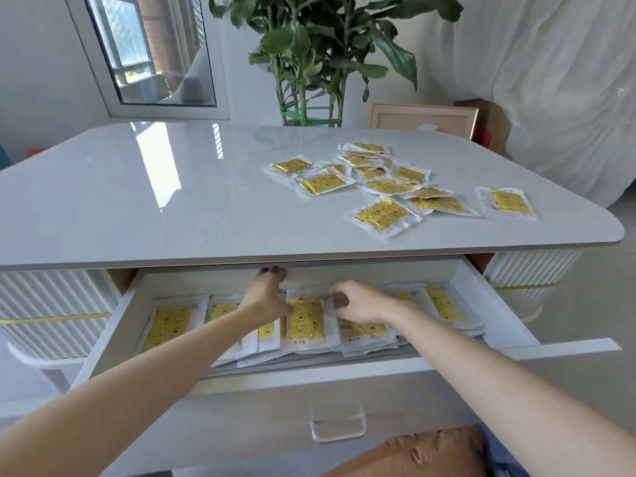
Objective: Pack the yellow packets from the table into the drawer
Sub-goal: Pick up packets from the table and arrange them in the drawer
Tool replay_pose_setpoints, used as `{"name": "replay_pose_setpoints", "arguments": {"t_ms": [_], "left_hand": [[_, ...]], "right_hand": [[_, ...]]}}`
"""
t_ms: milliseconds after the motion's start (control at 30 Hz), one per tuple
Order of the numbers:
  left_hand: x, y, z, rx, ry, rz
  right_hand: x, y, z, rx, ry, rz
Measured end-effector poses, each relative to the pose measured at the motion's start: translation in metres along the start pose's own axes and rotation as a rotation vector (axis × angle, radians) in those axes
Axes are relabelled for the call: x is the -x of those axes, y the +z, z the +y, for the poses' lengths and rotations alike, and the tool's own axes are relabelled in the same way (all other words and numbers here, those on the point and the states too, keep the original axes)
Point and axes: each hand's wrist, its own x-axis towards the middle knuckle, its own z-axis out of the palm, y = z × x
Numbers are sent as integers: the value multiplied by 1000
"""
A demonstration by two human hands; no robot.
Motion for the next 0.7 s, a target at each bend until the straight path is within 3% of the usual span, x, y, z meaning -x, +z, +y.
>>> {"name": "replay_pose_setpoints", "arguments": {"t_ms": [67,167,300,500,700], "left_hand": [[7,-12,-5,-153,132,-51],[15,-20,-15,-433,260,-285],[14,-17,-27,-607,267,-523],[10,-11,-21,-645,216,-566],[16,-19,-16,-621,218,-543]], "right_hand": [[1,2,-2,45,-41,-34],[1,7,-6,141,-80,-93],[-1,11,-9,248,-119,-173],[-15,19,-4,409,-96,-206],[-6,12,-8,356,-132,-133]]}}
